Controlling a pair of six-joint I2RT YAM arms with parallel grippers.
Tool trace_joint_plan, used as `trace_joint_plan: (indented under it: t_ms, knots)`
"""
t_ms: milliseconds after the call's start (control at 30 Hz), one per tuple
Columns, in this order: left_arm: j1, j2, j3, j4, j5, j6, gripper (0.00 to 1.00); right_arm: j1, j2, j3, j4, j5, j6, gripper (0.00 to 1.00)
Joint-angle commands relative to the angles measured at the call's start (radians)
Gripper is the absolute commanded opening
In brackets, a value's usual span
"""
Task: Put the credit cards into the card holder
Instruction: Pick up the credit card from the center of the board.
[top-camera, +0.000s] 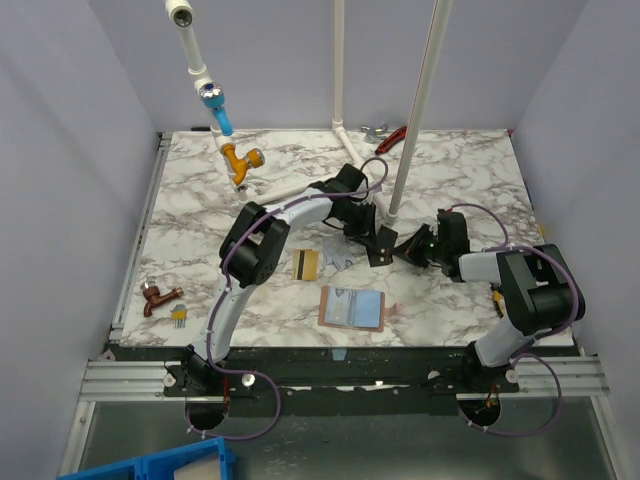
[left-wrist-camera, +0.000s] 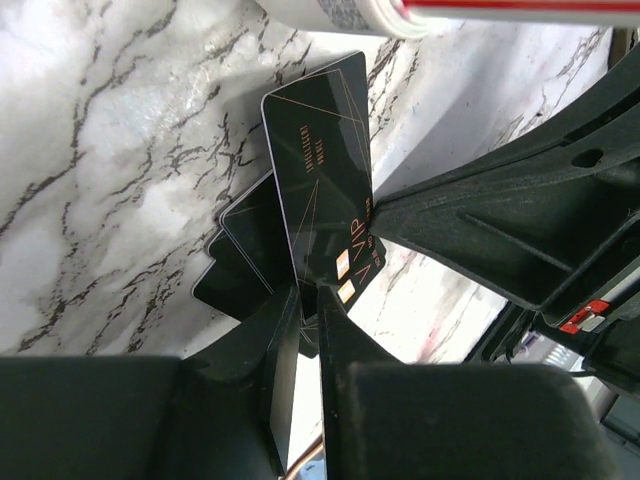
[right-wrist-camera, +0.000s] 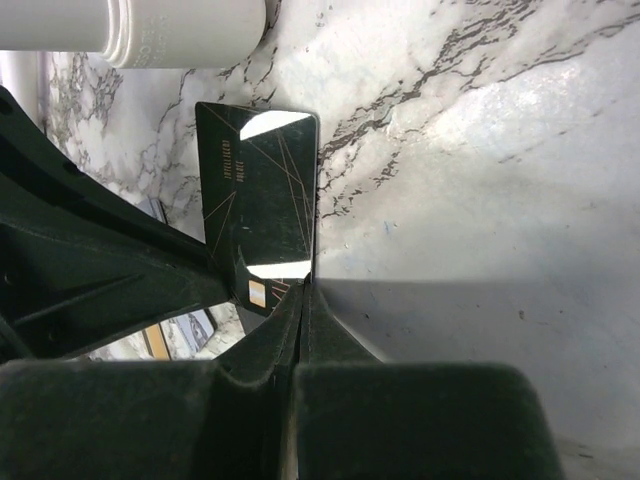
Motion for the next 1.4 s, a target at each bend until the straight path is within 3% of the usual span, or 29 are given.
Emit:
trace_joint_plan:
  t_ms: [0,100,167,267,333,467,633,833,1067,1200,1367]
  knots:
    - [-0.041,0.033,0.027,0.079,0.105,-0.035,0.13,0.026,0.093,-0.030,-0.081,-0.042,-0.028,0.01]
    - [-0.042,0.030,0.022,0.092,0.126,-0.043,0.10,0.025,0.102,-0.028,-0.082,-0.055,-0.032,0.01]
    - [-0.039,0.021,0.015,0.102,0.137,-0.043,0.02,0.026,0.101,-0.026,-0.082,-0.064,-0.032,0.01]
    - [-0.033,0.001,-0.015,0.120,0.166,-0.047,0.00,0.026,0.081,-0.010,-0.112,-0.073,-0.035,0.01]
    - [-0.025,-0.015,-0.039,0.129,0.193,-0.050,0.00,0.026,0.053,0.002,-0.138,-0.075,-0.030,0.07]
    - [0.001,-0.056,-0.083,0.134,0.238,-0.036,0.00,0.024,-0.035,0.013,-0.181,-0.083,-0.032,0.29]
    - [0.040,-0.113,-0.172,0.163,0.297,-0.022,0.00,0.010,-0.174,0.020,-0.269,-0.066,-0.043,0.40]
    - [0.078,-0.177,-0.312,0.380,0.424,-0.142,0.00,-0.006,-0.304,-0.017,-0.293,-0.085,-0.021,0.45]
    - [0.102,-0.270,-0.431,0.611,0.535,-0.278,0.00,-0.006,-0.455,-0.073,-0.301,-0.138,-0.028,0.44]
    - [0.104,-0.281,-0.482,0.797,0.595,-0.411,0.00,-0.007,-0.537,-0.113,-0.211,-0.215,0.037,0.45]
    - [0.104,-0.308,-0.551,0.991,0.635,-0.554,0.00,-0.006,-0.626,-0.245,0.157,-0.308,0.228,0.44]
